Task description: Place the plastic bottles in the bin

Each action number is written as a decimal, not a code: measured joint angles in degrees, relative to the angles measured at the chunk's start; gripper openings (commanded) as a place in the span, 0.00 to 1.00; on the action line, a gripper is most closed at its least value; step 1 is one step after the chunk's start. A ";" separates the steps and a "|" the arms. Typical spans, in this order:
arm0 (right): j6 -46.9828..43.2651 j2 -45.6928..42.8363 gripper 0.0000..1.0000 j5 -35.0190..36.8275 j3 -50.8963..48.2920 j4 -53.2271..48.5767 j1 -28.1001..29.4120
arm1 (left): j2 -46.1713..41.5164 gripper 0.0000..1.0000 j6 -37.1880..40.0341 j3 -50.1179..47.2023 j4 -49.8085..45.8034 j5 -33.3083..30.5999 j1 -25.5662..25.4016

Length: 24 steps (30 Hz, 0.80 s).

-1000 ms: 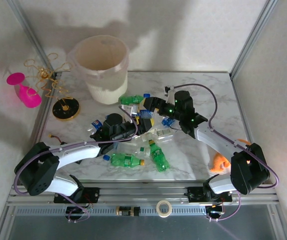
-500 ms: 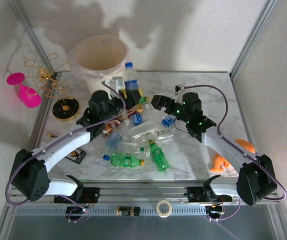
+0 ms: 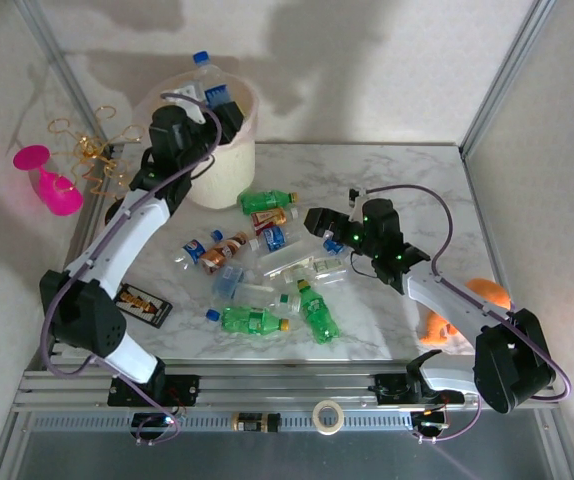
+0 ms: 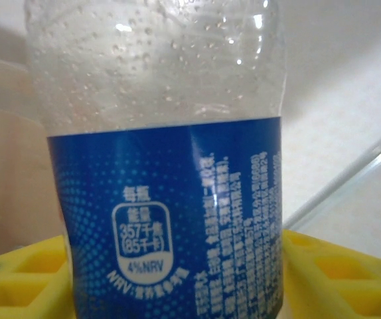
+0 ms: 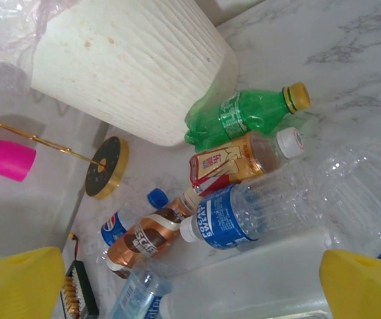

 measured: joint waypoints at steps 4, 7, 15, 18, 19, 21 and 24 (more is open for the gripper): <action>0.92 -0.04 0.99 -0.90 -2.47 1.25 0.00 | 4.50 0.46 0.20 5.86 -3.50 -2.62 2.91; 1.64 -0.04 0.99 -1.01 -4.07 1.49 0.00 | 7.76 0.47 0.74 10.75 -6.25 -4.13 4.52; 1.60 -1.31 0.99 -0.33 -5.60 0.81 0.00 | 14.56 0.51 2.36 18.45 -12.94 -6.43 6.08; 1.25 -2.82 0.99 0.37 -5.60 0.00 0.00 | 16.06 0.54 2.62 18.95 -14.95 -6.67 6.08; 1.20 -3.26 0.99 0.81 -5.60 -0.39 0.00 | 16.41 0.56 2.78 18.99 -15.43 -6.67 6.08; 1.07 -3.98 0.99 1.29 -5.60 -1.03 0.00 | 16.90 0.62 2.91 19.08 -16.44 -6.75 6.08; 0.81 -4.46 0.99 2.03 -5.68 -1.29 0.00 | 16.94 0.74 3.19 19.26 -17.64 -7.17 6.08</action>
